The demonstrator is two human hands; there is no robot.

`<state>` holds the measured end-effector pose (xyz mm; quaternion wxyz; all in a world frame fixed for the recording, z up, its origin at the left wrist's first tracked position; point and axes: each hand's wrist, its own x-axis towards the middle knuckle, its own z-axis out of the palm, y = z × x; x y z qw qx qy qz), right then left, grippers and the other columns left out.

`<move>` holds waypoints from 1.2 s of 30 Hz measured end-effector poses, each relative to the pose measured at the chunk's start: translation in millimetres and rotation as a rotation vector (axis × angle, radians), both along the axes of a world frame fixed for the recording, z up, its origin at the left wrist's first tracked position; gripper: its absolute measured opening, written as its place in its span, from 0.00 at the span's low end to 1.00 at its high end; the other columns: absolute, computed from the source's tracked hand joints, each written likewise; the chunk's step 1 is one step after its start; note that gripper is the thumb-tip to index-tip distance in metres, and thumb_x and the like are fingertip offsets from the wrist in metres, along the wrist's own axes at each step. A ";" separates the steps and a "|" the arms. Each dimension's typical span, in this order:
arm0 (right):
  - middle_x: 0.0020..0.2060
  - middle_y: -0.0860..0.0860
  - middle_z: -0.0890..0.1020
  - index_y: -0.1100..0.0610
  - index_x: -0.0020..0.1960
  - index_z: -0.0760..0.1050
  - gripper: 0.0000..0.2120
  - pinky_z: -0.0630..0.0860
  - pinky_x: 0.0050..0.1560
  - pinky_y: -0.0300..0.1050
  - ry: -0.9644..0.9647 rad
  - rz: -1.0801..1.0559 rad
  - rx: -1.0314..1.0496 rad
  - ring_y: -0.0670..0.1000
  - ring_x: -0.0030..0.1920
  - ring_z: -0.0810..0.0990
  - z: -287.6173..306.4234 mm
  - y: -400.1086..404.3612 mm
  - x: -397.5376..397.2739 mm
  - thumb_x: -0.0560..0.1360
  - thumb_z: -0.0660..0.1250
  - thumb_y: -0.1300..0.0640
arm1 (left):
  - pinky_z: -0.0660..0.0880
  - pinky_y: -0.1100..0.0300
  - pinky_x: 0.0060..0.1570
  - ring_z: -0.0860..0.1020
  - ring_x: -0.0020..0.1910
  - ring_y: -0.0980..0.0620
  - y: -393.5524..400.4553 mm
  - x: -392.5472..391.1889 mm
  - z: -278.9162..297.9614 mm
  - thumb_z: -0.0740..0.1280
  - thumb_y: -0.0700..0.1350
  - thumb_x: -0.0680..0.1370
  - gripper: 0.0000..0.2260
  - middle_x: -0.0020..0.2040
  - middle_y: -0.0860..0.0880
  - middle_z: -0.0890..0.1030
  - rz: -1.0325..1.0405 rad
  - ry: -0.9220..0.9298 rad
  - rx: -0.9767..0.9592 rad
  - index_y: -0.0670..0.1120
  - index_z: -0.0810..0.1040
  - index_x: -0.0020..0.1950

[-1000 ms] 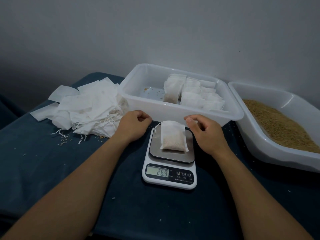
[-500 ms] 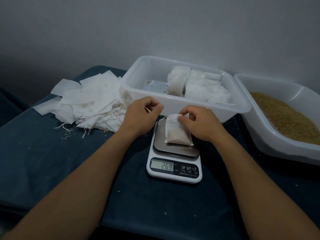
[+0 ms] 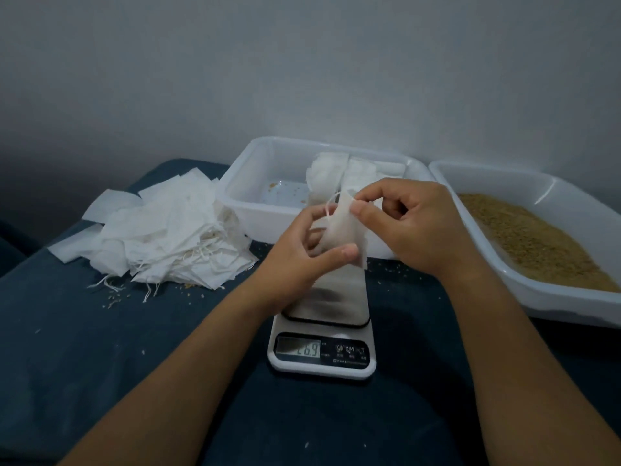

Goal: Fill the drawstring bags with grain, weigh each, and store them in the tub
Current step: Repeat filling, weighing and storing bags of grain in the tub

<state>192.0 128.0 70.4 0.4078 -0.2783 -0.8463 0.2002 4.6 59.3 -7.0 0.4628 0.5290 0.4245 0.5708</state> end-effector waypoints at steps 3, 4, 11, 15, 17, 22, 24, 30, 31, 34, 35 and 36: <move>0.24 0.42 0.69 0.40 0.43 0.81 0.09 0.64 0.31 0.30 0.041 -0.013 0.041 0.45 0.26 0.67 16.2 9.7 3.9 0.79 0.74 0.53 | 0.81 0.48 0.59 0.84 0.60 0.42 10.1 18.4 9.2 0.78 0.44 0.74 0.29 0.61 0.41 0.84 -0.110 -0.283 -0.138 0.45 0.73 0.73; 0.24 0.42 0.69 0.39 0.43 0.81 0.09 0.65 0.31 0.31 0.057 -0.016 0.045 0.45 0.26 0.67 19.9 14.0 6.2 0.79 0.74 0.52 | 0.81 0.50 0.57 0.84 0.59 0.43 14.4 23.0 13.5 0.76 0.44 0.75 0.25 0.60 0.41 0.84 -0.127 -0.331 -0.154 0.43 0.75 0.71; 0.46 0.42 0.79 0.37 0.43 0.82 0.01 0.73 0.46 0.37 0.124 -0.118 -0.009 0.43 0.40 0.76 38.1 48.1 44.1 0.74 0.73 0.42 | 0.81 0.60 0.49 0.83 0.51 0.48 57.2 53.8 49.8 0.72 0.38 0.80 0.09 0.49 0.47 0.85 -0.012 -0.446 -0.082 0.44 0.82 0.60; 0.51 0.45 0.86 0.43 0.51 0.86 0.09 0.80 0.54 0.50 0.142 -0.023 -0.218 0.47 0.51 0.85 35.5 62.8 73.5 0.78 0.71 0.41 | 0.81 0.60 0.47 0.79 0.43 0.50 80.4 74.3 68.5 0.74 0.36 0.78 0.11 0.42 0.49 0.82 -0.022 -0.215 -0.023 0.40 0.81 0.60; 0.50 0.50 0.88 0.45 0.54 0.87 0.10 0.82 0.53 0.53 0.181 -0.008 -0.299 0.53 0.52 0.86 31.0 68.7 87.4 0.79 0.71 0.42 | 0.81 0.59 0.45 0.80 0.38 0.54 90.9 82.7 78.5 0.75 0.38 0.78 0.09 0.39 0.51 0.83 -0.020 -0.043 -0.005 0.41 0.82 0.57; 0.49 0.54 0.88 0.48 0.51 0.88 0.16 0.84 0.44 0.41 0.300 -0.075 -0.379 0.54 0.50 0.87 22.1 84.3 117.2 0.75 0.70 0.38 | 0.84 0.45 0.49 0.84 0.40 0.49 114.5 111.9 101.4 0.77 0.42 0.75 0.09 0.43 0.44 0.85 0.032 0.272 0.031 0.44 0.81 0.52; 0.46 0.56 0.88 0.48 0.50 0.88 0.17 0.84 0.43 0.41 0.326 -0.121 -0.372 0.54 0.45 0.87 19.0 88.6 127.9 0.75 0.70 0.37 | 0.83 0.42 0.49 0.86 0.45 0.42 123.1 124.8 107.0 0.78 0.43 0.74 0.10 0.45 0.41 0.86 0.058 0.325 0.026 0.43 0.81 0.52; 0.40 0.51 0.88 0.44 0.48 0.87 0.16 0.84 0.41 0.49 0.333 -0.360 -0.261 0.53 0.37 0.87 9.7 97.3 149.3 0.77 0.69 0.33 | 0.83 0.47 0.50 0.85 0.48 0.43 137.6 152.5 109.3 0.80 0.45 0.73 0.11 0.46 0.44 0.85 0.071 0.380 0.004 0.45 0.81 0.51; 0.38 0.50 0.88 0.44 0.47 0.87 0.17 0.84 0.43 0.52 0.306 -0.408 -0.239 0.52 0.36 0.88 7.7 98.8 152.1 0.77 0.68 0.32 | 0.83 0.47 0.51 0.85 0.49 0.43 138.9 155.9 107.4 0.79 0.45 0.74 0.12 0.47 0.44 0.85 0.070 0.384 -0.002 0.44 0.81 0.52; 0.35 0.47 0.87 0.48 0.44 0.84 0.21 0.85 0.47 0.61 0.221 -0.517 -0.187 0.51 0.35 0.87 3.0 103.8 159.5 0.76 0.67 0.30 | 0.83 0.45 0.54 0.84 0.50 0.43 142.2 162.3 100.5 0.78 0.44 0.74 0.12 0.49 0.44 0.85 0.087 0.389 -0.017 0.43 0.81 0.54; 0.34 0.47 0.86 0.49 0.43 0.82 0.23 0.84 0.48 0.62 0.209 -0.539 -0.183 0.51 0.35 0.87 2.3 105.2 161.2 0.76 0.67 0.29 | 0.83 0.45 0.55 0.84 0.50 0.43 143.4 163.3 98.4 0.78 0.43 0.74 0.11 0.49 0.43 0.85 0.099 0.387 -0.021 0.43 0.81 0.54; 0.35 0.47 0.86 0.49 0.43 0.81 0.23 0.85 0.47 0.62 0.213 -0.549 -0.186 0.51 0.34 0.87 1.8 106.4 163.0 0.75 0.67 0.29 | 0.83 0.45 0.55 0.84 0.50 0.43 144.3 163.6 96.7 0.77 0.42 0.74 0.11 0.49 0.43 0.85 0.110 0.385 -0.025 0.43 0.81 0.54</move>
